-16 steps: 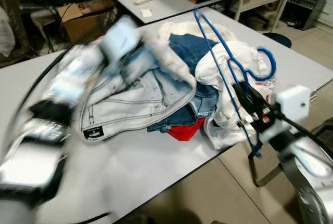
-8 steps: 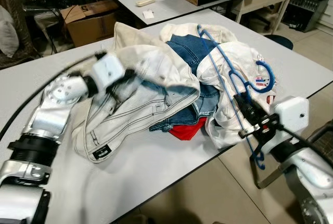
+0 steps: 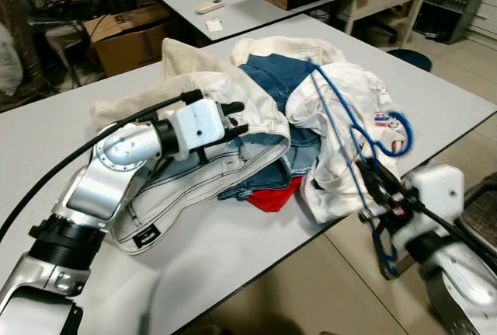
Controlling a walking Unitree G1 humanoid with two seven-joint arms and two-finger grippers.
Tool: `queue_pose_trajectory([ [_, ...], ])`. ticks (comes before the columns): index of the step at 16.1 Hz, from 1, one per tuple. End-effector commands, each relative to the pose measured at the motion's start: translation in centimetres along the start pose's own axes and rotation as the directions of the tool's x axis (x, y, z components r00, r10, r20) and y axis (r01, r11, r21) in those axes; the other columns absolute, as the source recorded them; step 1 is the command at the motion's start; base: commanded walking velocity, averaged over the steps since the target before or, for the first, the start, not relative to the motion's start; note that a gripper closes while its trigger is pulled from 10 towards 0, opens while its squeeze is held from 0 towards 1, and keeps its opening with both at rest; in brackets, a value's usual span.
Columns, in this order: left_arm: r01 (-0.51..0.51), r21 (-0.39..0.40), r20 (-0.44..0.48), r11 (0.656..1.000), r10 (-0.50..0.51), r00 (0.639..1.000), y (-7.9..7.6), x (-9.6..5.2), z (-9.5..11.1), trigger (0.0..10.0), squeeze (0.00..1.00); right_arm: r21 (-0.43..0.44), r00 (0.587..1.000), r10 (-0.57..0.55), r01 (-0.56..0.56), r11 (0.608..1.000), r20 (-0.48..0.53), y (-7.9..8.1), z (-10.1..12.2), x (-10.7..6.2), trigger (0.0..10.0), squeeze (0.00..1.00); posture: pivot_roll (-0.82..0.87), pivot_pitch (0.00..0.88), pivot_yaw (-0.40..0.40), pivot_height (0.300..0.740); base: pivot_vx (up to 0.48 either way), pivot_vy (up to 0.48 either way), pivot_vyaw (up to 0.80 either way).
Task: Hang hanger
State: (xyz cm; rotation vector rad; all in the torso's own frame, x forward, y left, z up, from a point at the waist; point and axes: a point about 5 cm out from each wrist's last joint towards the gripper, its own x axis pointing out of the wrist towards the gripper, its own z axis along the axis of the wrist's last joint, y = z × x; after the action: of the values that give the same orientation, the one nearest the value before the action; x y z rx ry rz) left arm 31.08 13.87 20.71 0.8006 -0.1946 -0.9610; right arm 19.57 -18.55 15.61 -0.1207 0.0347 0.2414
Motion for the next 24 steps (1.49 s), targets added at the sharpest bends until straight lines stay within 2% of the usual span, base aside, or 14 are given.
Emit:
queue_pose_trajectory([
  [1,-0.005,0.013,-0.017,1.0,0.006,1.0,0.2,-0.3,0.0,10.0,1.0,-0.02,0.999,-0.019,0.02,1.0,0.026,-0.2,0.5,-0.1,10.0,0.0,-0.12,0.0,0.116,0.74,0.0,0.0,0.0],
  [2,-0.038,0.051,-0.078,0.998,0.042,0.996,0.5,-1.3,-0.4,10.0,1.0,-0.026,0.999,-0.031,0.032,0.999,0.019,-0.5,0.4,-0.5,10.0,0.0,-0.13,0.0,0.121,0.74,0.0,0.0,0.0],
  [4,-0.092,0.114,-0.129,0.989,0.107,0.986,1.2,-2.5,-1.1,10.0,1.0,-0.017,0.999,-0.034,0.034,0.999,0.019,-0.4,0.4,-0.6,10.0,0.0,-0.12,0.0,0.118,0.74,0.0,0.0,0.0],
  [5,-0.093,0.129,-0.125,0.987,0.109,0.986,1.2,-2.4,-1.1,10.0,1.0,-0.015,0.999,-0.033,0.034,0.999,0.019,-0.3,0.4,-0.5,10.0,0.0,-0.12,0.0,0.111,0.74,0.0,0.0,0.0],
  [6,-0.092,0.16,-0.094,0.983,0.108,0.99,0.9,-1.8,-0.9,10.0,1.0,-0.013,0.999,-0.026,0.026,1.0,0.018,-0.1,0.3,-0.3,10.0,0.0,-0.12,0.0,0.111,0.74,0.0,0.0,0.0],
  [7,-0.07,0.179,-0.068,0.981,0.084,0.994,0.3,-0.9,-0.5,10.0,0.86,-0.012,1.0,-0.017,0.017,1.0,0.022,0.1,0.4,0.0,10.0,0.0,-0.12,0.0,0.113,0.74,0.0,0.0,0.0],
  [8,-0.049,0.169,-0.054,0.984,0.059,0.997,-0.3,-0.2,-0.3,10.0,0.0,-0.01,0.999,-0.013,0.013,1.0,0.03,0.2,0.5,0.1,10.0,0.0,-0.12,0.0,0.116,0.74,0.0,0.0,0.0],
  [9,-0.04,0.174,-0.052,0.984,0.05,0.997,-0.6,0.1,-0.3,10.0,0.0,-0.011,0.999,-0.012,0.013,1.0,0.032,0.2,0.6,0.2,10.0,0.0,-0.12,0.0,0.116,0.74,0.0,0.0,0.0],
  [11,0.054,0.205,-0.102,0.977,-0.034,0.994,-2.1,1.0,-1.2,10.0,0.0,-0.017,0.999,-0.001,0.002,1.0,0.039,0.3,0.7,0.4,10.0,0.0,-0.12,0.0,0.12,0.74,0.0,0.0,0.0],
  [12,0.049,0.23,-0.128,0.972,-0.02,0.992,-2.0,1.3,-1.7,10.0,0.0,-0.017,0.999,0.003,-0.002,1.0,0.044,0.4,0.8,0.5,10.0,0.0,-0.12,0.0,0.117,0.74,0.0,0.0,0.0],
  [14,-0.023,0.264,-0.139,0.964,0.061,0.988,-1.4,2.0,-2.2,10.0,0.0,-0.016,0.999,0.008,-0.007,1.0,0.051,0.5,1.0,0.8,10.0,0.0,-0.12,0.0,0.113,0.74,0.0,0.0,0.0],
  [16,-0.053,0.309,-0.156,0.95,0.105,0.982,-1.4,3.3,-2.6,10.0,0.0,-0.014,0.998,0.019,-0.018,1.0,0.056,0.7,1.0,1.0,10.0,0.0,-0.12,0.0,0.108,0.74,0.0,0.0,0.0],
  [20,-0.051,0.385,-0.194,0.921,0.135,0.972,-1.8,4.7,-3.9,10.0,0.0,-0.019,0.997,0.03,-0.029,0.999,0.068,0.8,1.3,1.4,10.0,0.0,-0.13,0.0,0.111,0.74,0.0,0.0,0.0],
  [24,-0.151,0.385,-0.147,0.91,0.222,0.964,-0.9,5.2,-3.6,10.0,0.0,-0.017,0.997,0.024,-0.023,1.0,0.076,0.8,1.4,1.4,10.0,0.0,-0.13,0.0,0.118,0.74,0.0,0.0,0.0],
])
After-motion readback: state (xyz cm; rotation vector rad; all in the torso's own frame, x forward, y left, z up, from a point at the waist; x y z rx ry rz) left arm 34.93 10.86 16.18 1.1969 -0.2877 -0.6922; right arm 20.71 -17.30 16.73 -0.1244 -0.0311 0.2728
